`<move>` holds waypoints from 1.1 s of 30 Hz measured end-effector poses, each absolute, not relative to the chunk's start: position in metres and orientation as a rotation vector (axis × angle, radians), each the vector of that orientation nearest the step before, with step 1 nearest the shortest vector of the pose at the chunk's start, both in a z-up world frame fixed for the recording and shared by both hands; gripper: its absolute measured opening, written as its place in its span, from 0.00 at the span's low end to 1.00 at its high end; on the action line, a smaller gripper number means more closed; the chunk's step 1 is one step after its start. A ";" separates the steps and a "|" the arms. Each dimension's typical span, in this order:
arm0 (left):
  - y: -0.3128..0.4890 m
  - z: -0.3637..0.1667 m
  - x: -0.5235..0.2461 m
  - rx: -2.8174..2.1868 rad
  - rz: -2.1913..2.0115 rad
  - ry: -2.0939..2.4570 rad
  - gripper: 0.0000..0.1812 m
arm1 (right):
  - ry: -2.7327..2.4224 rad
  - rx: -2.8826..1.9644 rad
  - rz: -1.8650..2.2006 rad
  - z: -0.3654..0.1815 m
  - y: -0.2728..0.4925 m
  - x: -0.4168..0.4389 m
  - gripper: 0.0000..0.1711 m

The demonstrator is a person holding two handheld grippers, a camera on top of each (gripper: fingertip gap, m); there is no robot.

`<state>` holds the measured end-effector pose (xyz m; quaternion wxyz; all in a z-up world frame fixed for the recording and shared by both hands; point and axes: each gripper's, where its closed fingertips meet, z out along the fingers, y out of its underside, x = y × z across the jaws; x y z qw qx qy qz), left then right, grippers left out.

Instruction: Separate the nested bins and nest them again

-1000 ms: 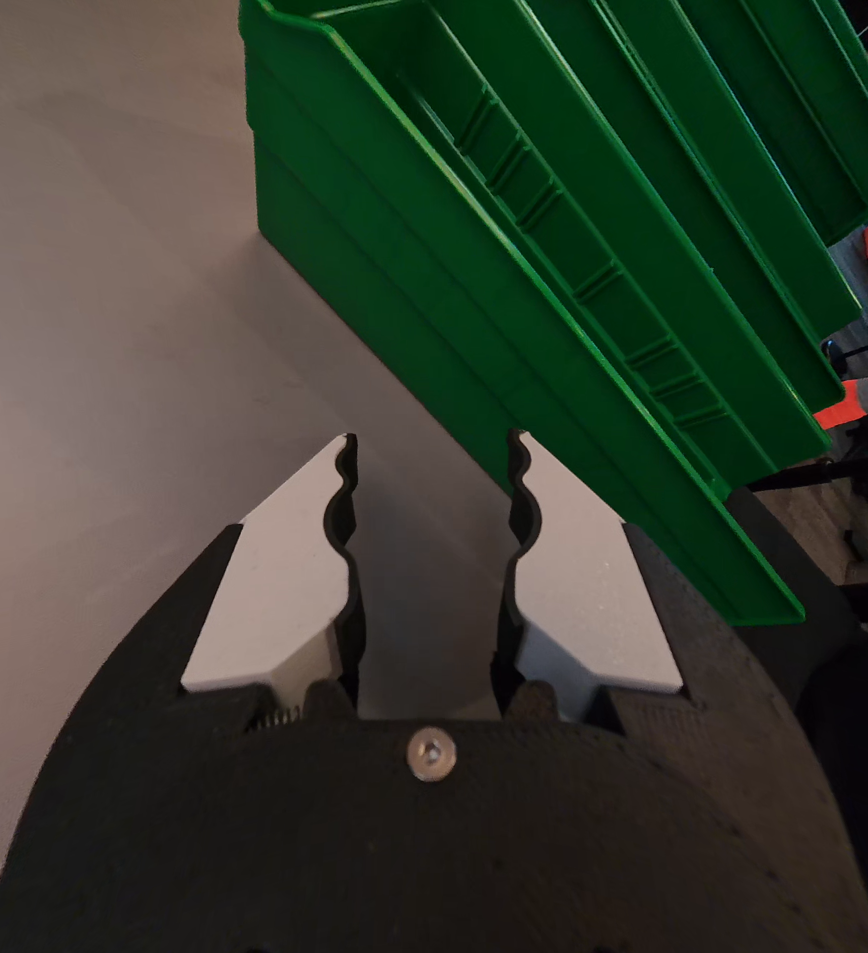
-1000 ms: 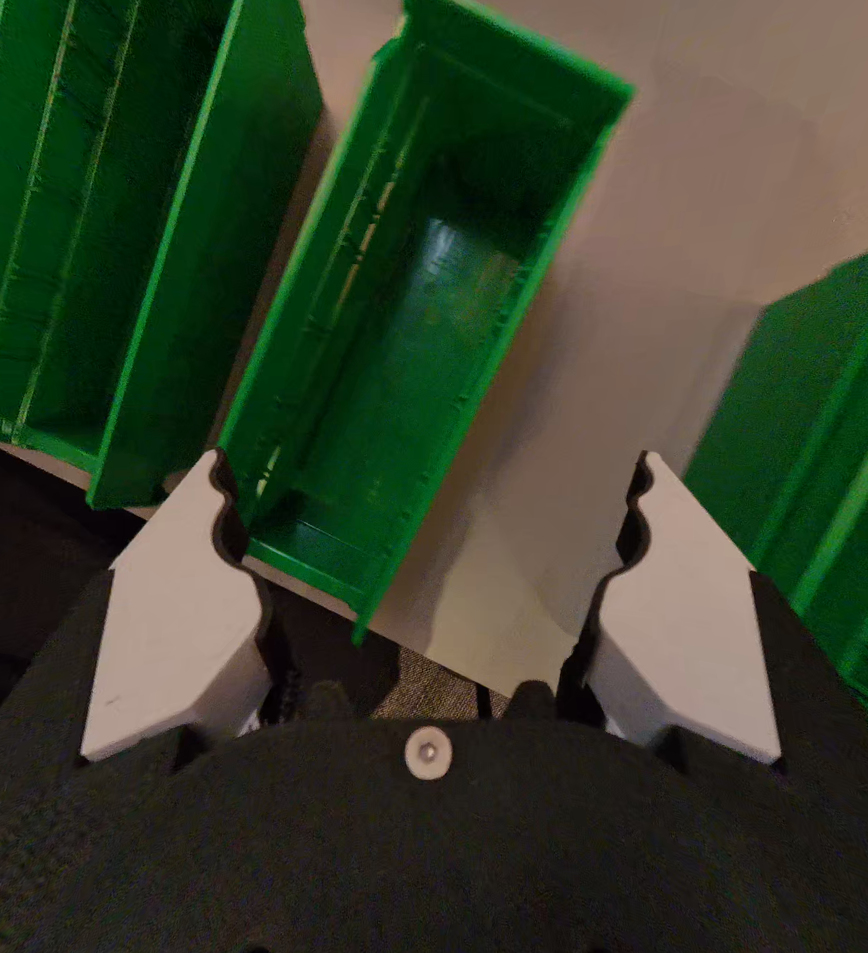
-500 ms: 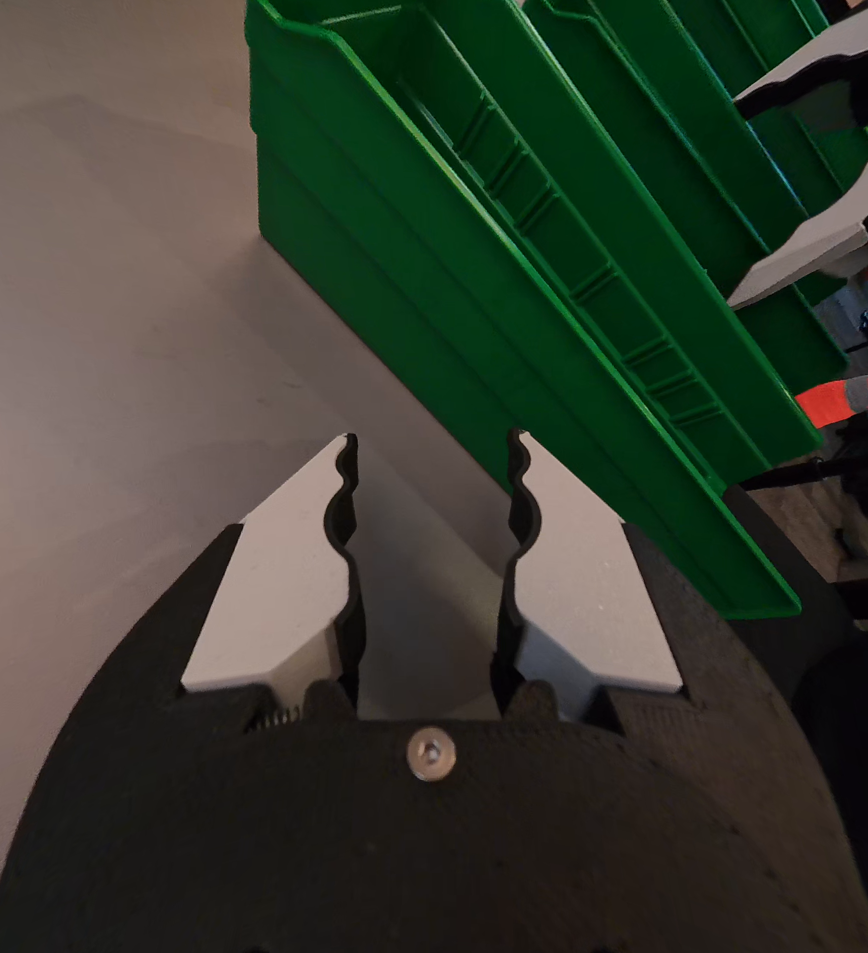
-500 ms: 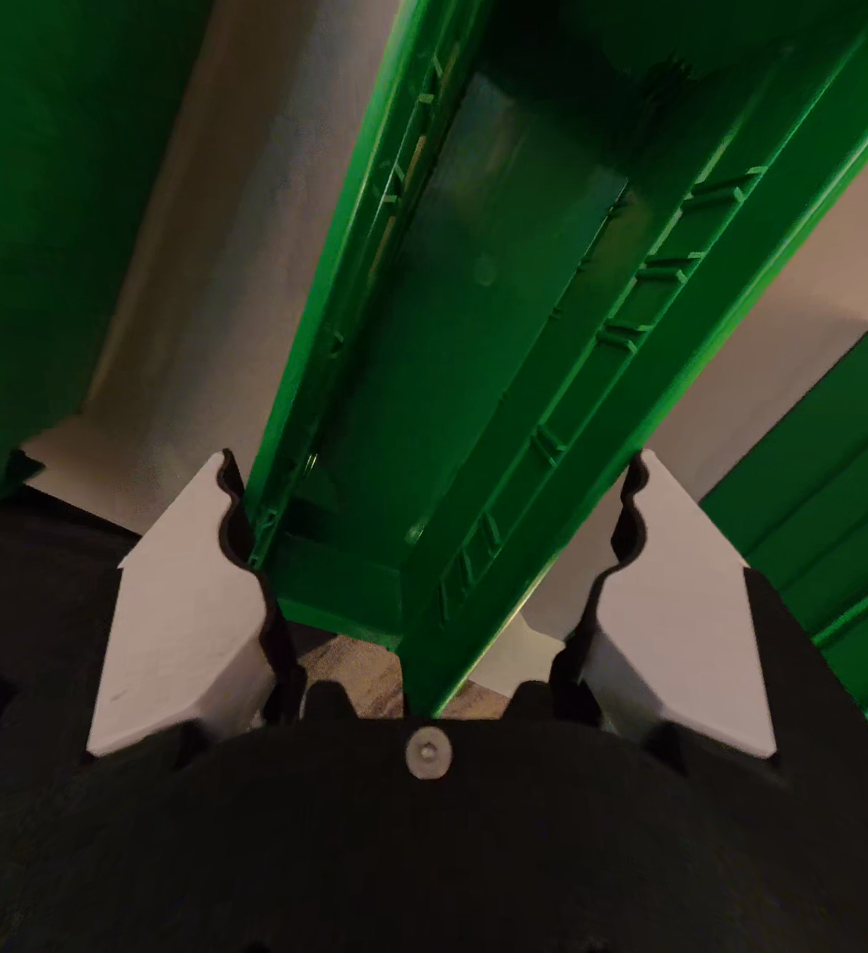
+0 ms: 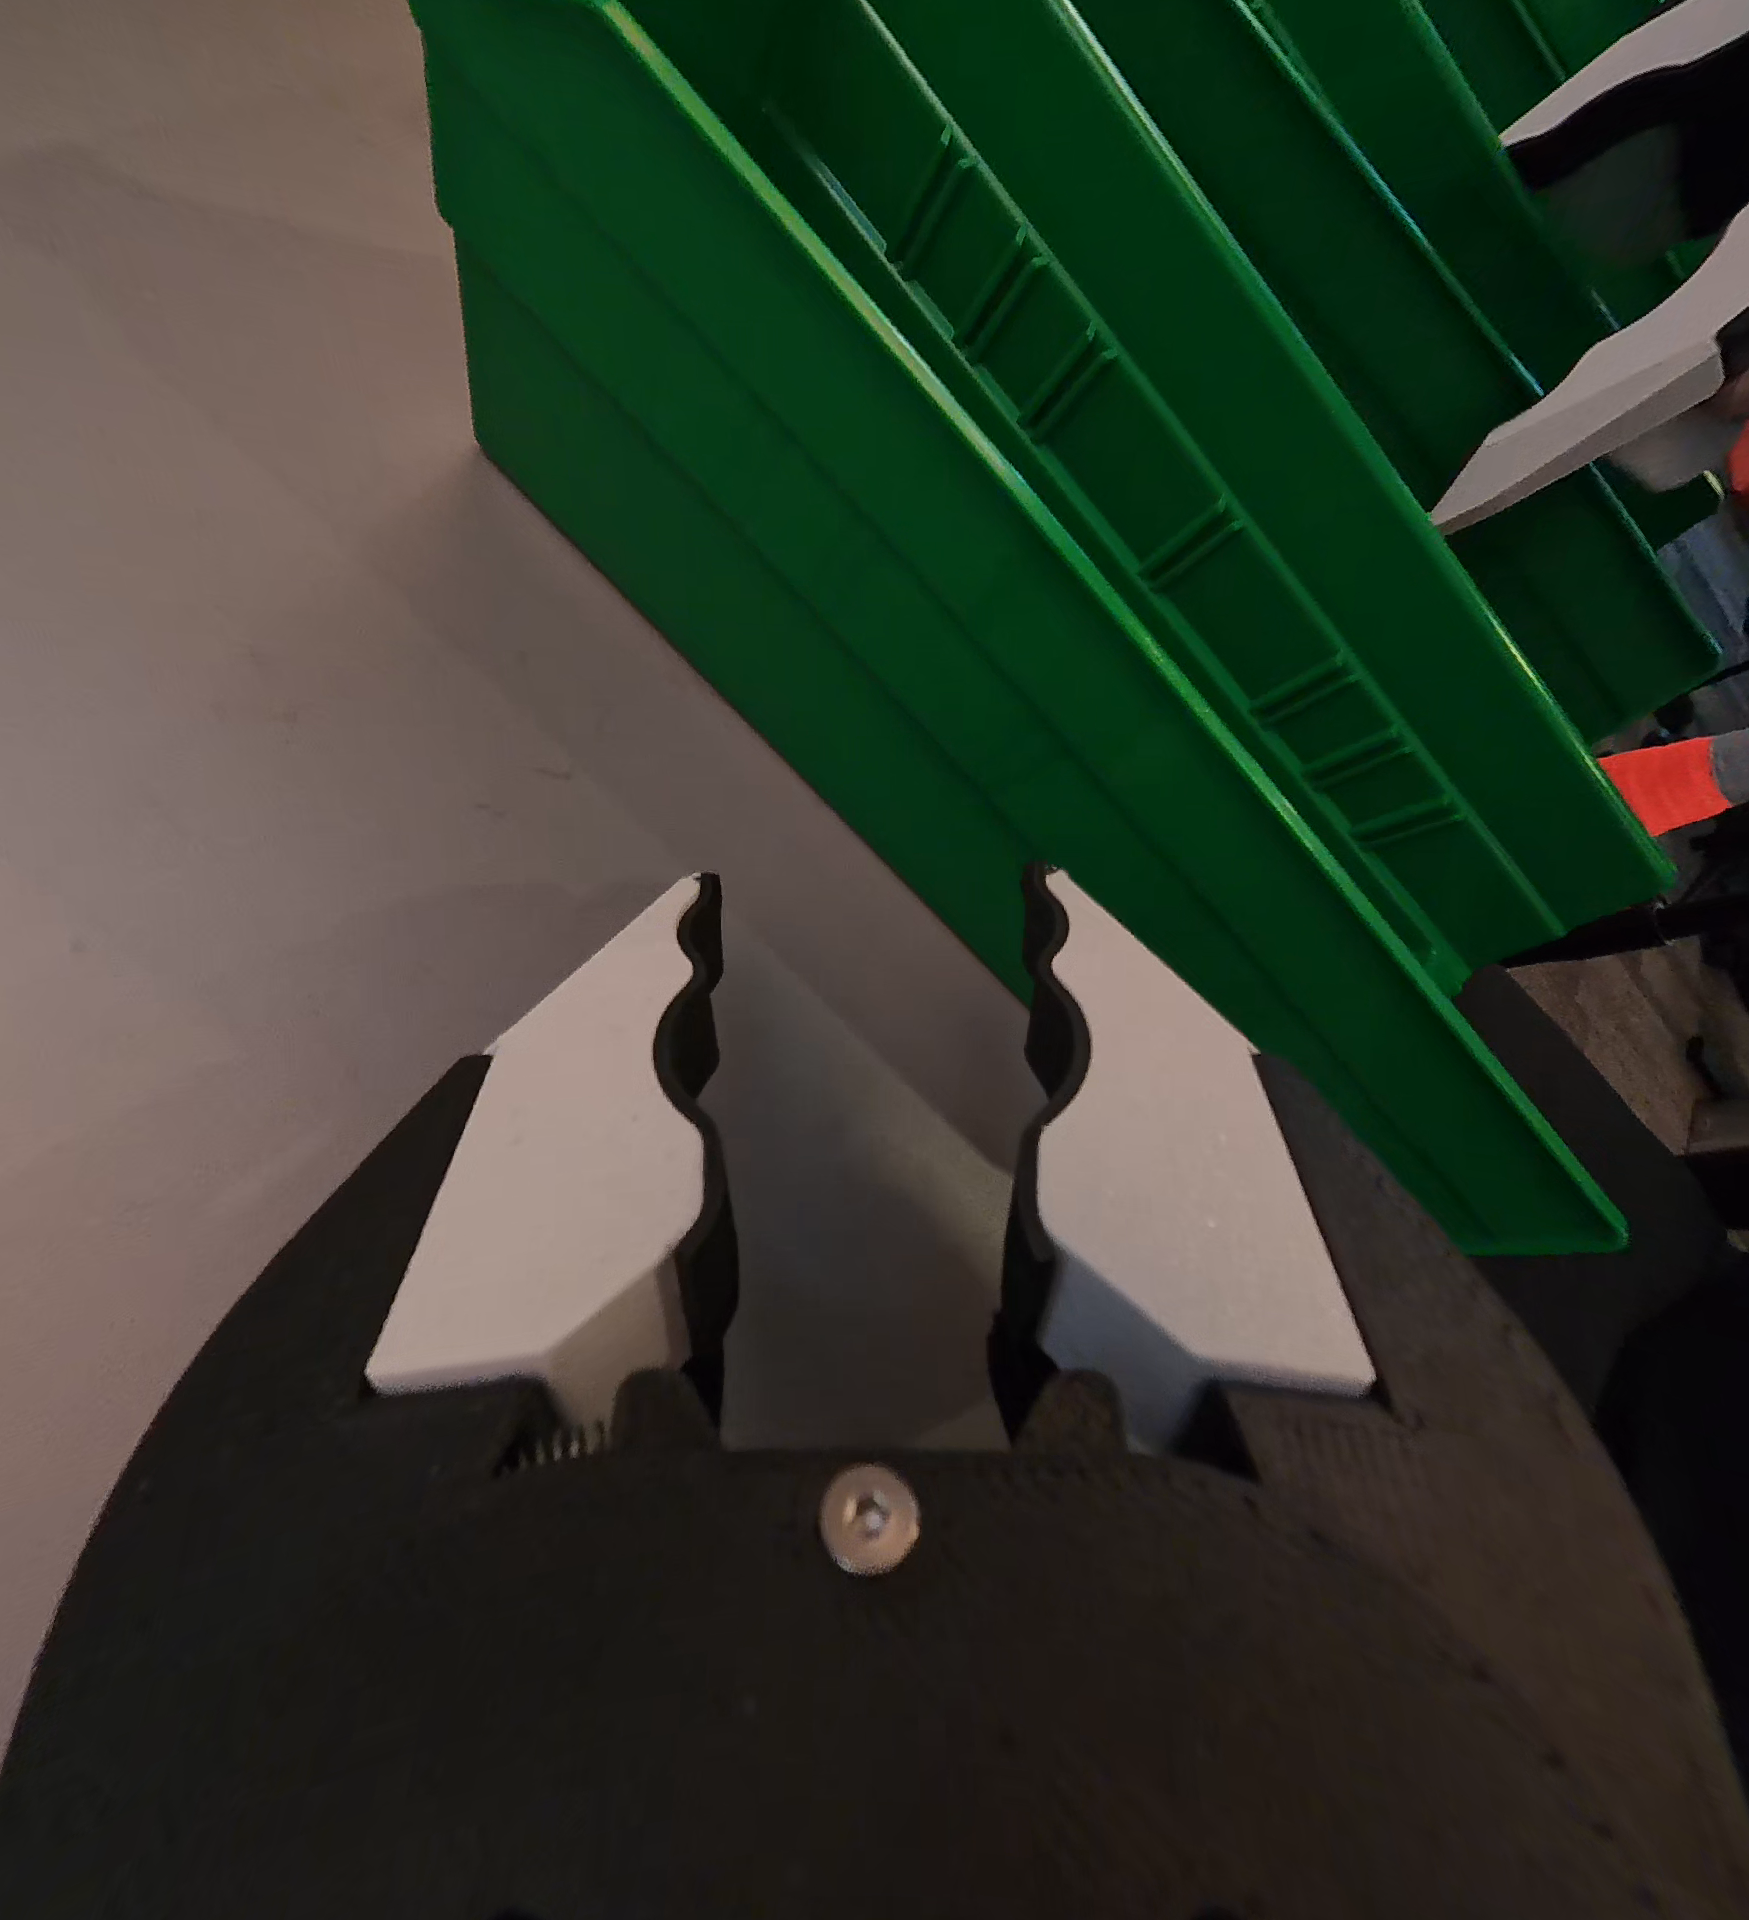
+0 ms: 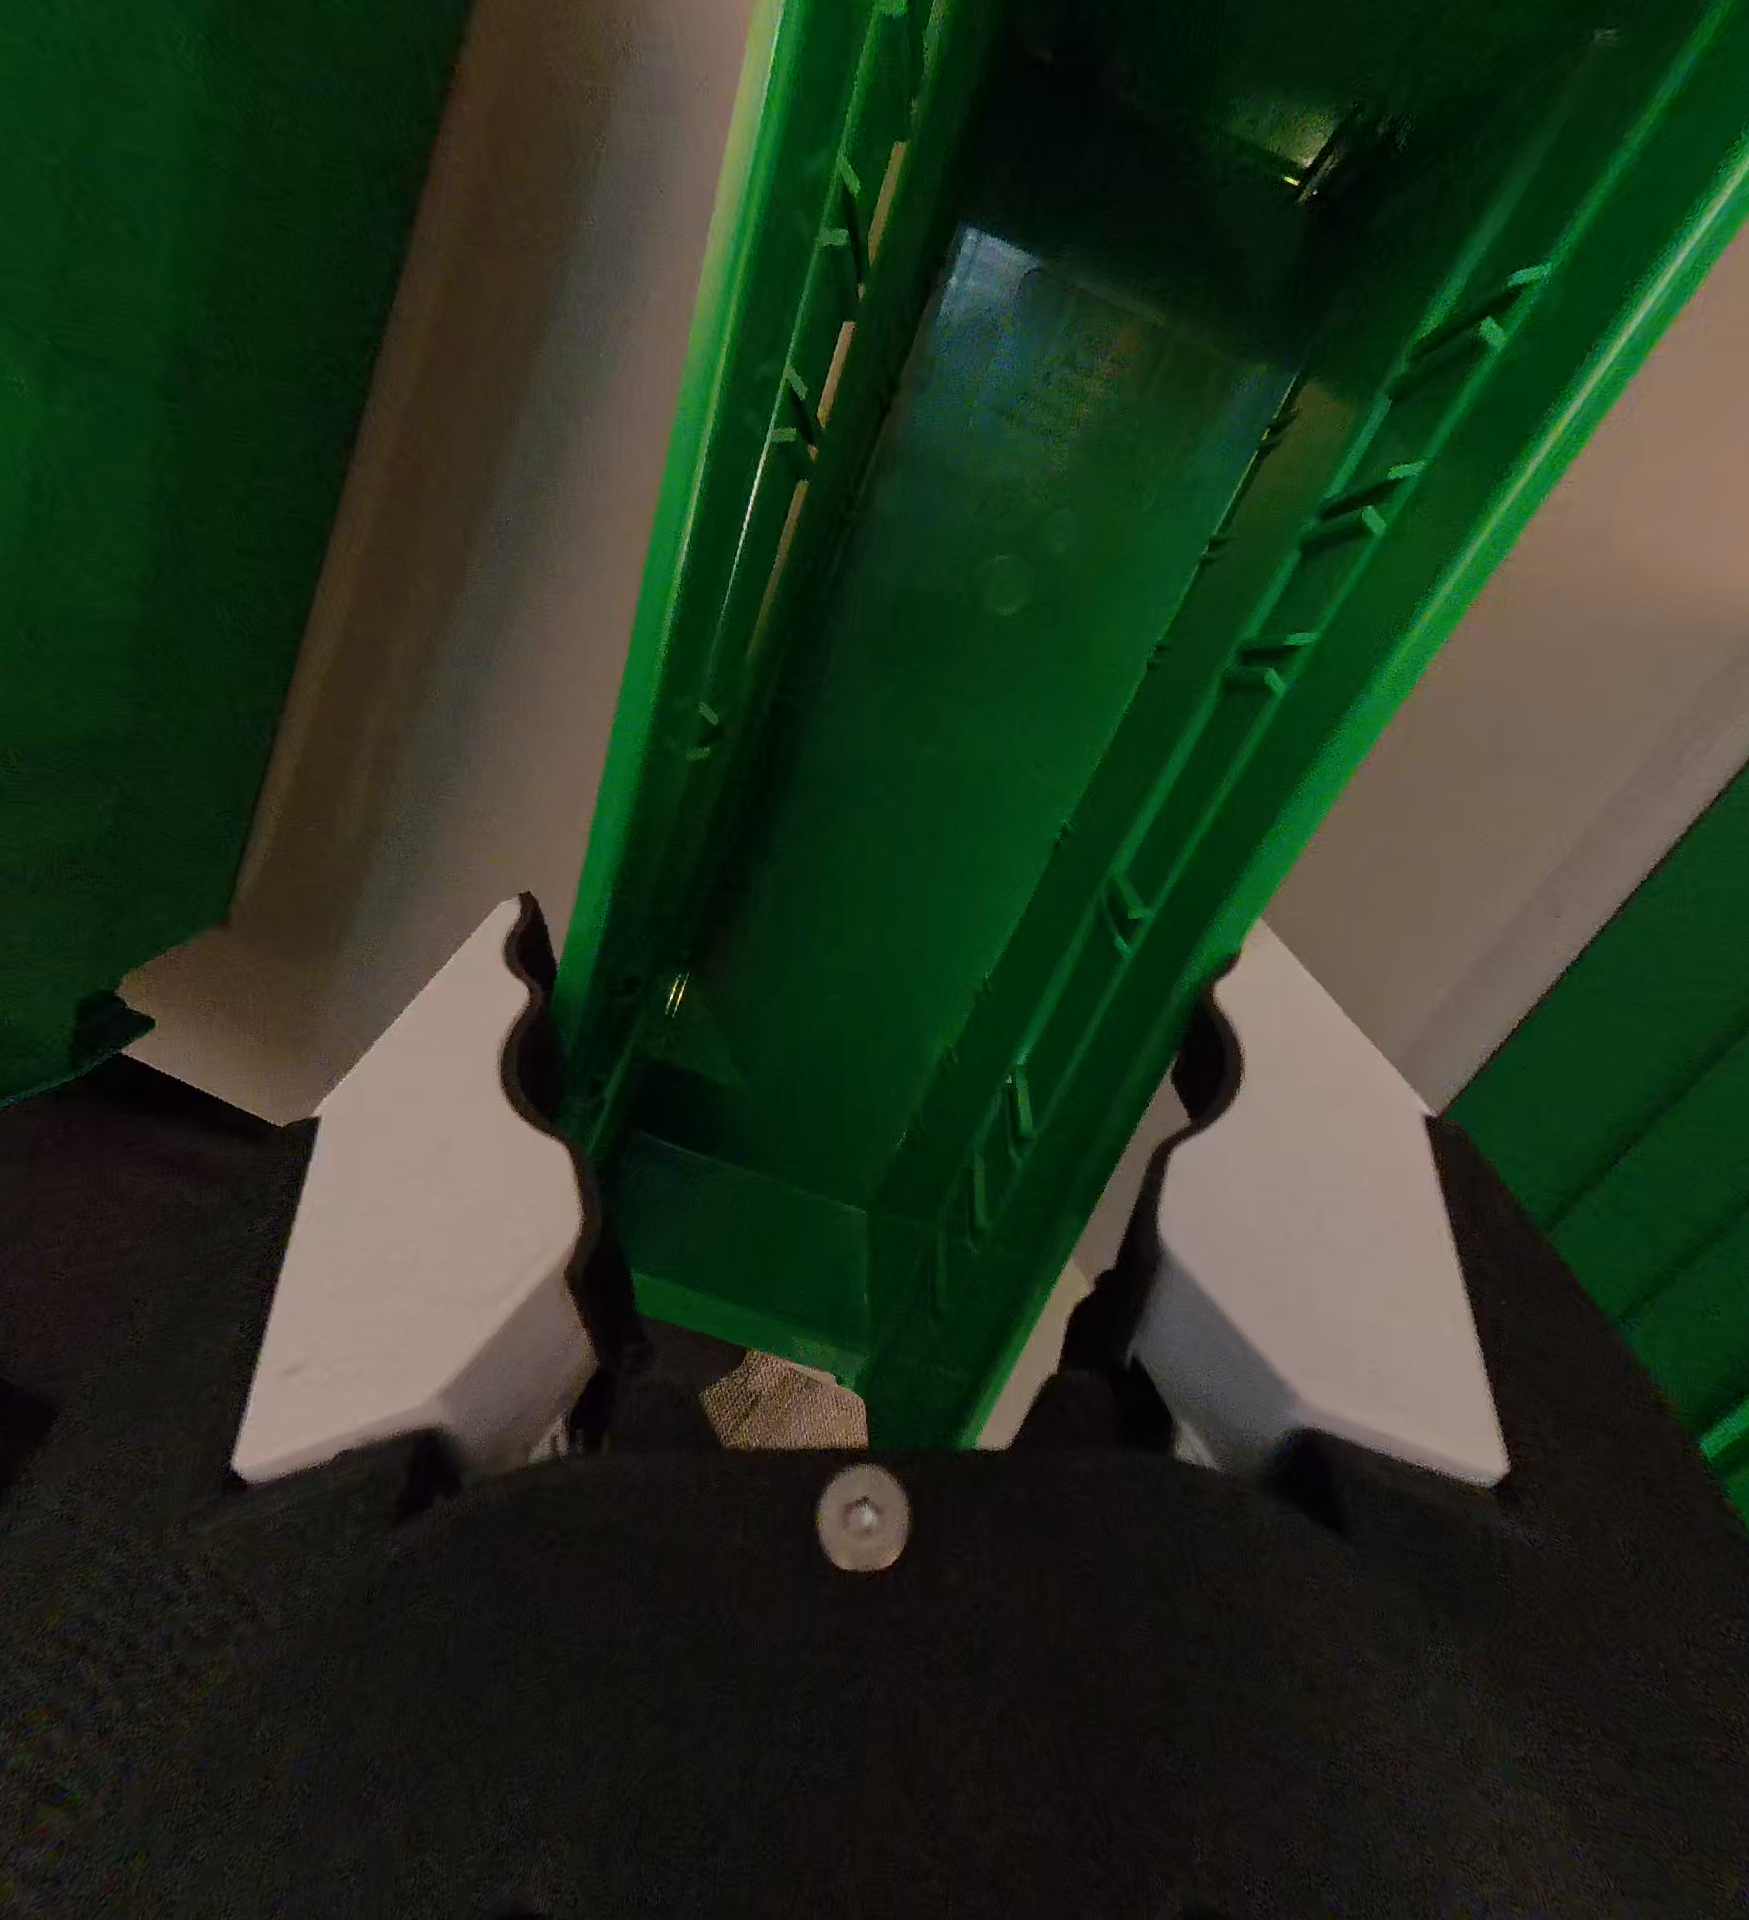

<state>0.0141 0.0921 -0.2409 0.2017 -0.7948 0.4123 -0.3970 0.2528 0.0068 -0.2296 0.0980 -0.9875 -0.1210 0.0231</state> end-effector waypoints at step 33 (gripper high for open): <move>0.089 -0.246 0.016 -2.236 -1.143 1.147 0.31 | -0.056 -2.701 -0.048 -0.071 -0.026 0.441 0.63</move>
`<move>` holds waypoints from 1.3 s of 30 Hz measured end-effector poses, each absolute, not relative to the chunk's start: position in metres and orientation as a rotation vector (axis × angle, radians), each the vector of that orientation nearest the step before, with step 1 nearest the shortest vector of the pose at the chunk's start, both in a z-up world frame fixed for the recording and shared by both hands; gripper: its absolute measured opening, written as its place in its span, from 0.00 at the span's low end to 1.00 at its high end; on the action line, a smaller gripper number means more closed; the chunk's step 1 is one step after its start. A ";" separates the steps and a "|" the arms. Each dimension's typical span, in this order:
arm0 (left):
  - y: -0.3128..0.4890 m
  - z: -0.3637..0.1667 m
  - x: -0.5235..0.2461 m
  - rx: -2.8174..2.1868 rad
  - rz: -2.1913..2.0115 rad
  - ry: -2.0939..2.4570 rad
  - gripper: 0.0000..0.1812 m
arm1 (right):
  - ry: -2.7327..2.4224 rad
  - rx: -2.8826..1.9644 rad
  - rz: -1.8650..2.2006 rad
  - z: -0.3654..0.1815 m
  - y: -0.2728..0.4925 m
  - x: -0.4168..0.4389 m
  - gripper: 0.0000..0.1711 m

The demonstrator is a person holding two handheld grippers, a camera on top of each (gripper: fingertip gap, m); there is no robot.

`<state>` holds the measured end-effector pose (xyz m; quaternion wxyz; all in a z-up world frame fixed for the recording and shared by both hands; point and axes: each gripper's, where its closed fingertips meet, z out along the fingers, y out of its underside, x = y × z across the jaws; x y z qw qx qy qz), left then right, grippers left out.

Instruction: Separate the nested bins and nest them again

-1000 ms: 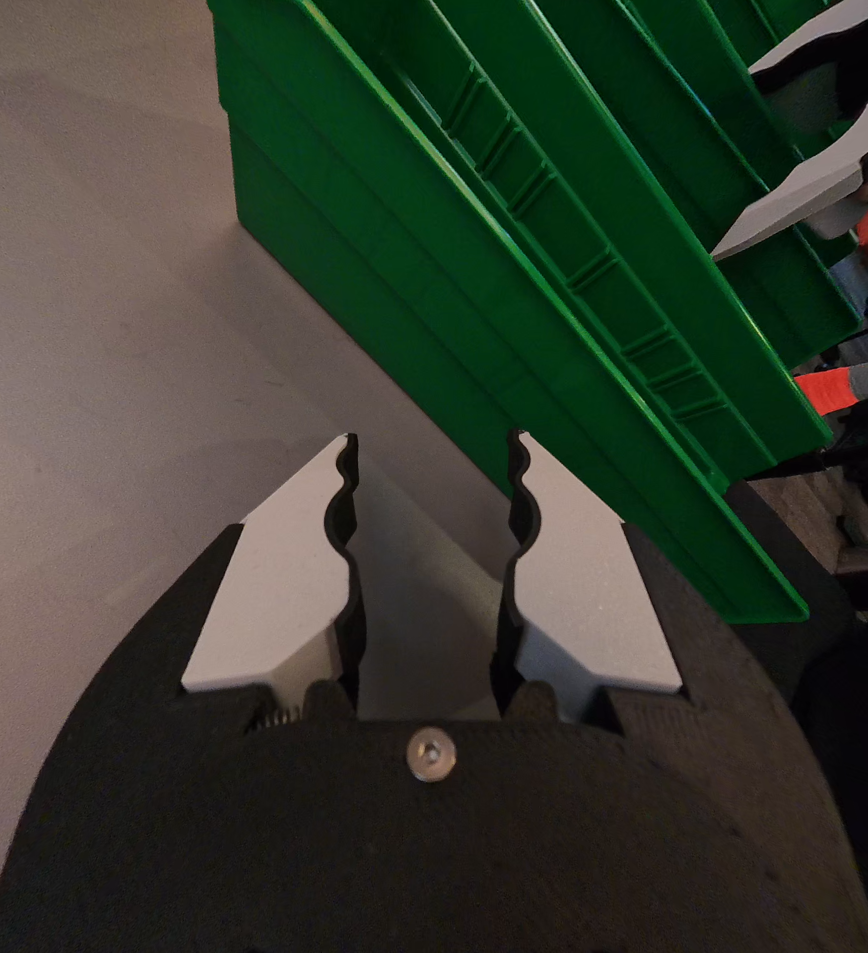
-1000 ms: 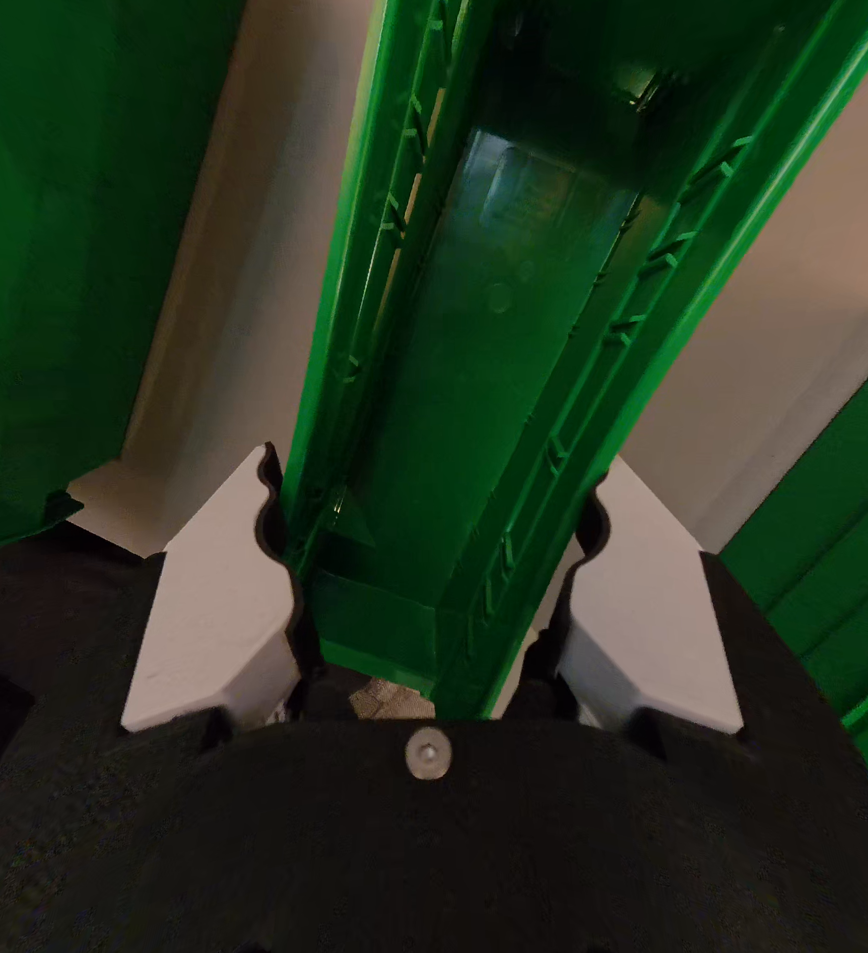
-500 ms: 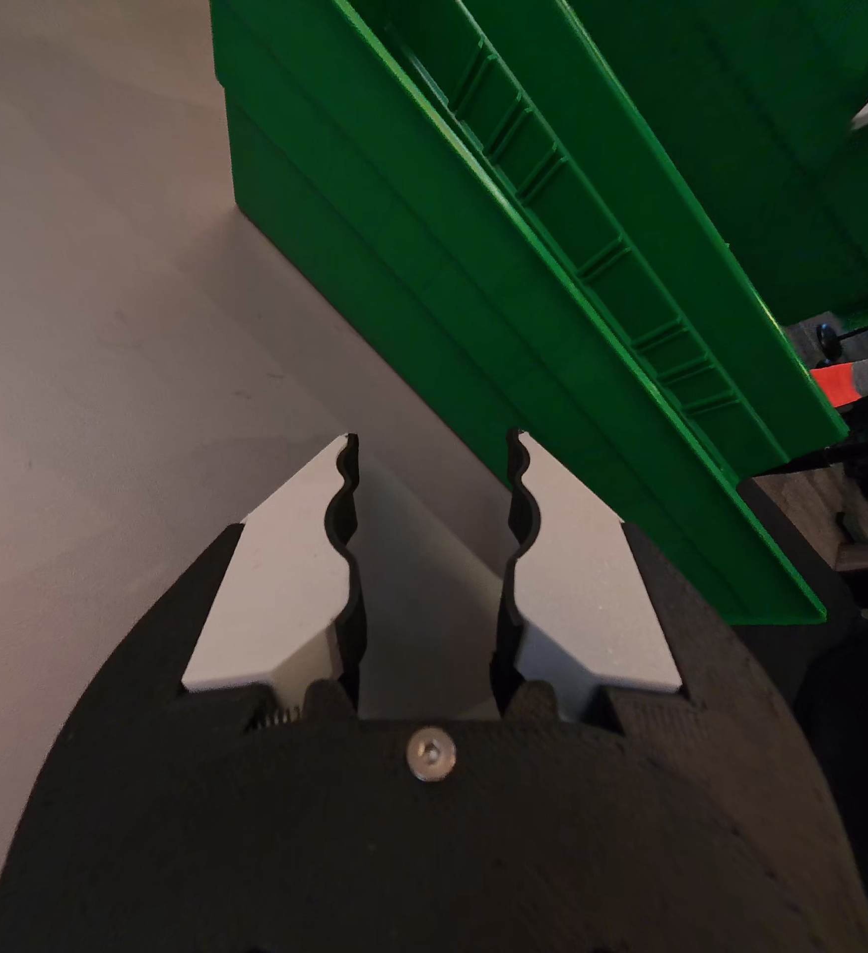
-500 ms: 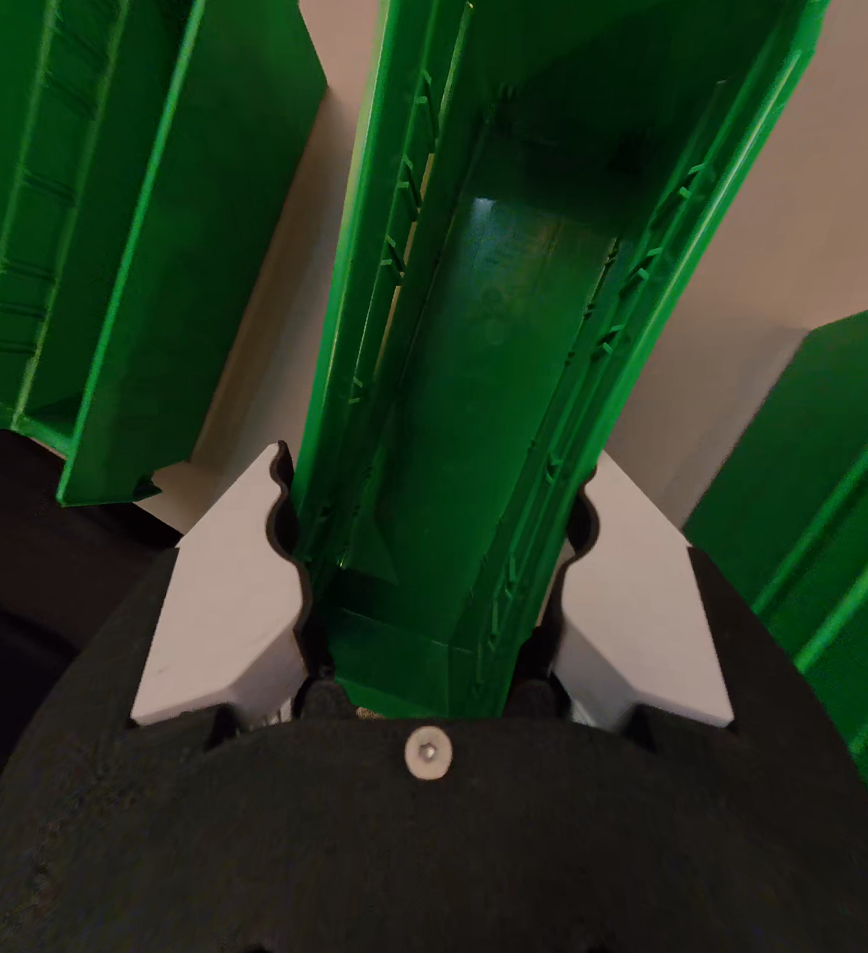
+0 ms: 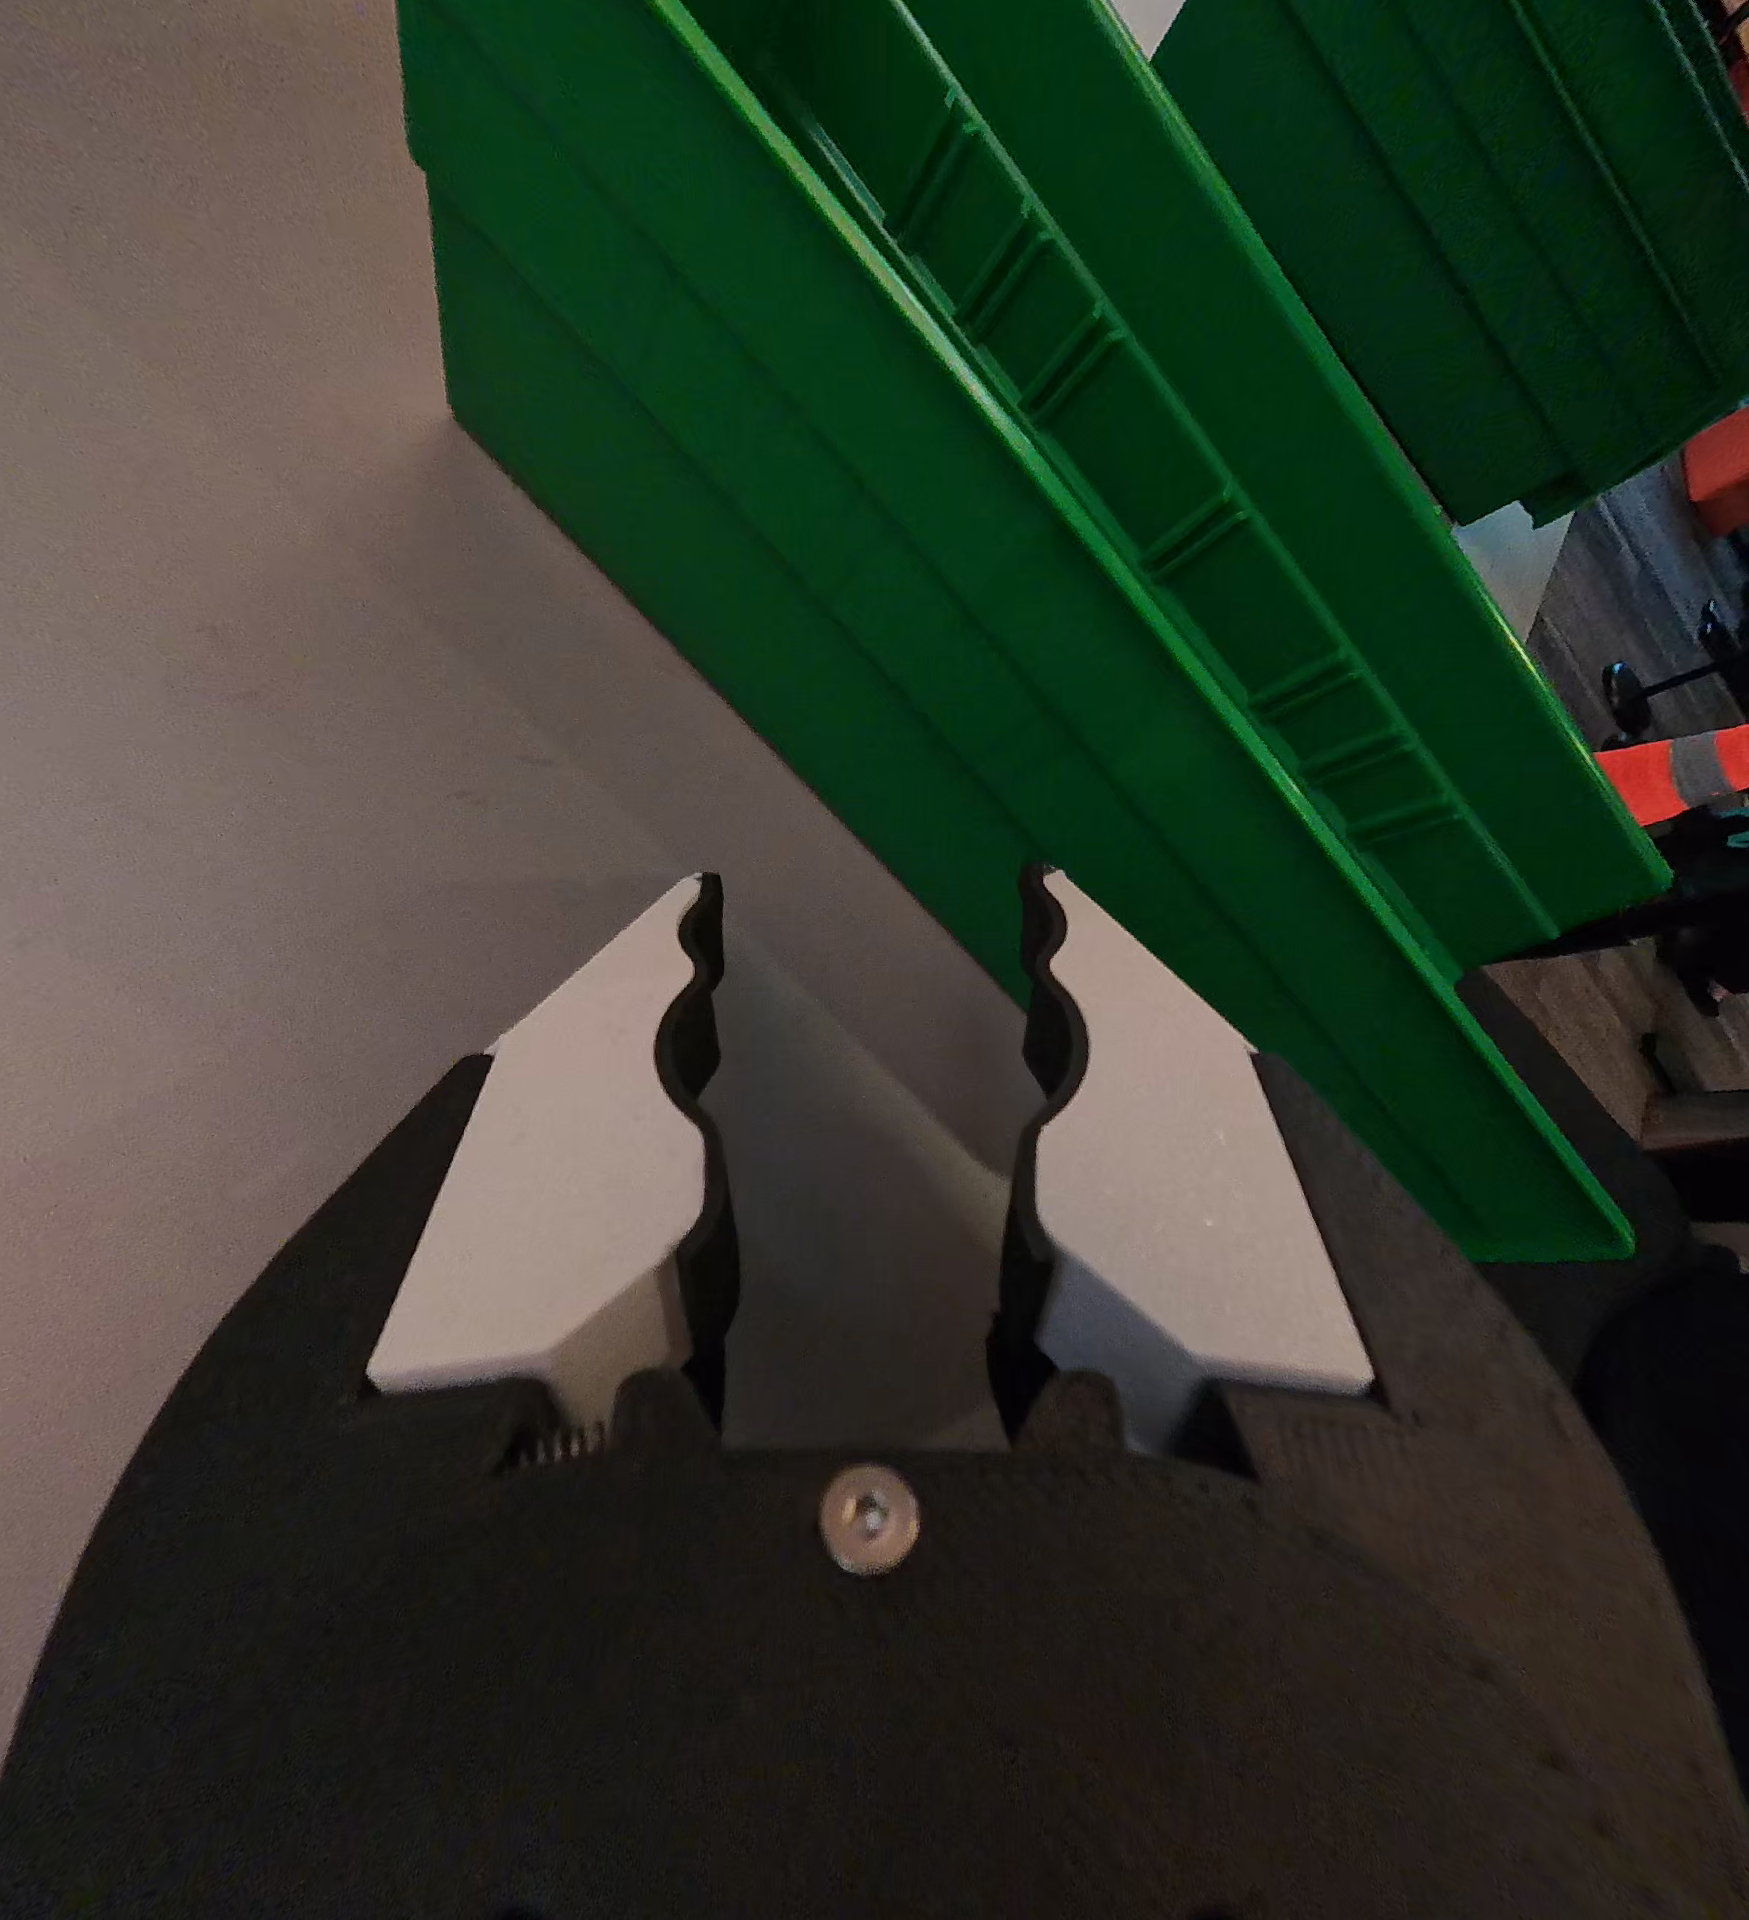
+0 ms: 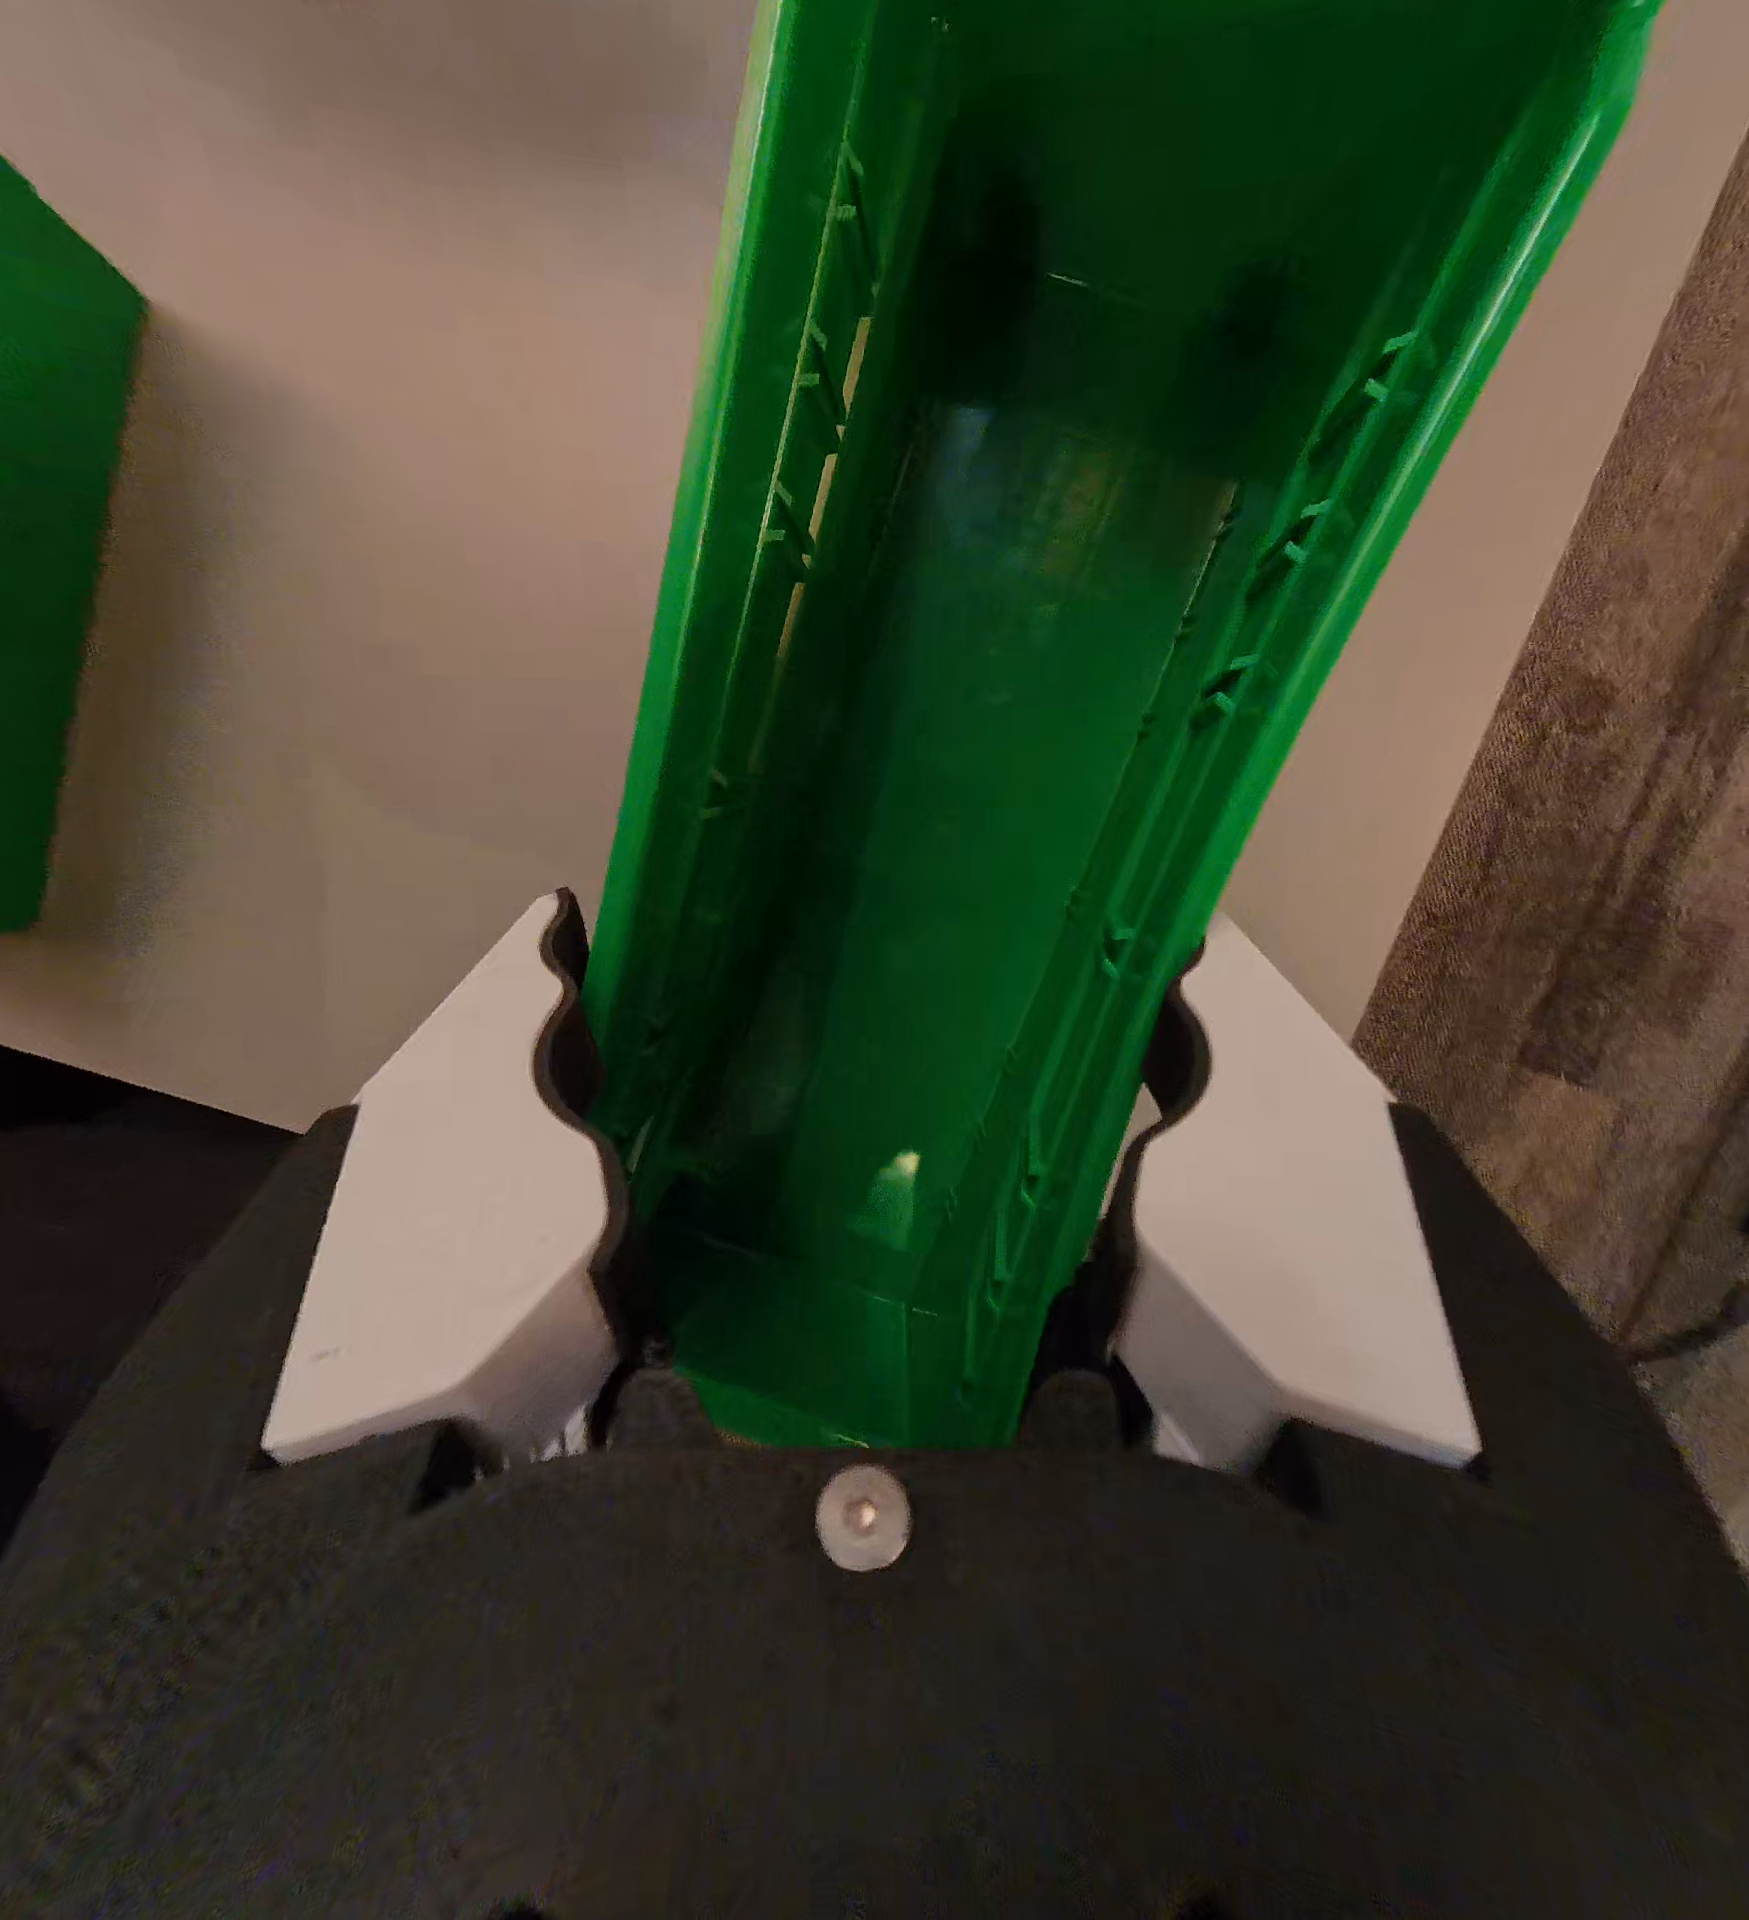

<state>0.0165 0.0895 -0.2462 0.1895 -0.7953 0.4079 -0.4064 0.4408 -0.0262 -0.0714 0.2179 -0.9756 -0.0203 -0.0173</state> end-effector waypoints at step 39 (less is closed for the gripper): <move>0.083 -0.254 0.019 -2.268 -1.122 1.166 0.32 | -0.015 -2.746 -0.029 -0.142 -0.020 0.466 0.71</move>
